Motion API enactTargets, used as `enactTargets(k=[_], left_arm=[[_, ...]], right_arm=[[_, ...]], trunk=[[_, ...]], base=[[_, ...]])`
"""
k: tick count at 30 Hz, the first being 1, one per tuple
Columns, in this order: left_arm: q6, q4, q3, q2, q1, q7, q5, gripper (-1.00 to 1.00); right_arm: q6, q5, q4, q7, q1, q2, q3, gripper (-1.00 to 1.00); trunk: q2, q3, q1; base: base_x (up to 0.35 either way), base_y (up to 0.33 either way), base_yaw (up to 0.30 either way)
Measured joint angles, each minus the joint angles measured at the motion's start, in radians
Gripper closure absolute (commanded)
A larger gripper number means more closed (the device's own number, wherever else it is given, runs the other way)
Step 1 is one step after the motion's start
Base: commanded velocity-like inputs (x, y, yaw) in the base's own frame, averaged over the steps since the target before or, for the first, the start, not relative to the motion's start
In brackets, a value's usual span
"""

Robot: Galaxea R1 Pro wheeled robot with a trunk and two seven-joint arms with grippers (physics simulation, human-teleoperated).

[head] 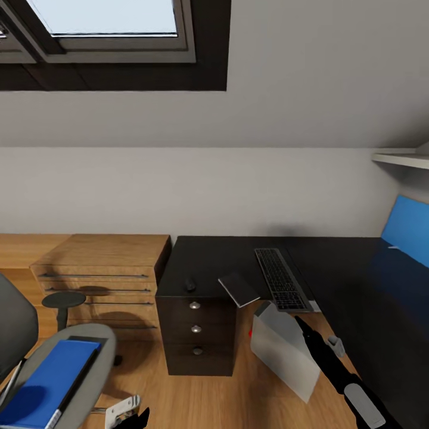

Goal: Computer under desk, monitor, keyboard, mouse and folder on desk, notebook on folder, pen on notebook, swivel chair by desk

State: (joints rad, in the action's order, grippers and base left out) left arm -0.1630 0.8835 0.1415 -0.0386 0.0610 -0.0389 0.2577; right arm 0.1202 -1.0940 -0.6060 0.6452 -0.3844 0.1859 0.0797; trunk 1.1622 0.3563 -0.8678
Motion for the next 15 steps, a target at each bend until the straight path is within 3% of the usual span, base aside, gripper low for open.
enactTargets(k=[5,15], left_arm=[[0.000,0.000,0.000,0.000,0.000,-0.002,0.000,-1.00],[0.002,0.000,0.004,0.003,0.000,-0.004,0.001,-1.00]], right_arm=[[0.000,0.000,0.000,0.000,0.000,0.000,0.000,-1.00],[0.000,0.000,0.000,0.000,0.000,0.000,0.000,-1.00]], trunk=[[0.000,0.000,0.000],[0.000,-0.007,0.000]], base=[[0.004,0.007,-0.053],[0.001,0.001,-0.192]])
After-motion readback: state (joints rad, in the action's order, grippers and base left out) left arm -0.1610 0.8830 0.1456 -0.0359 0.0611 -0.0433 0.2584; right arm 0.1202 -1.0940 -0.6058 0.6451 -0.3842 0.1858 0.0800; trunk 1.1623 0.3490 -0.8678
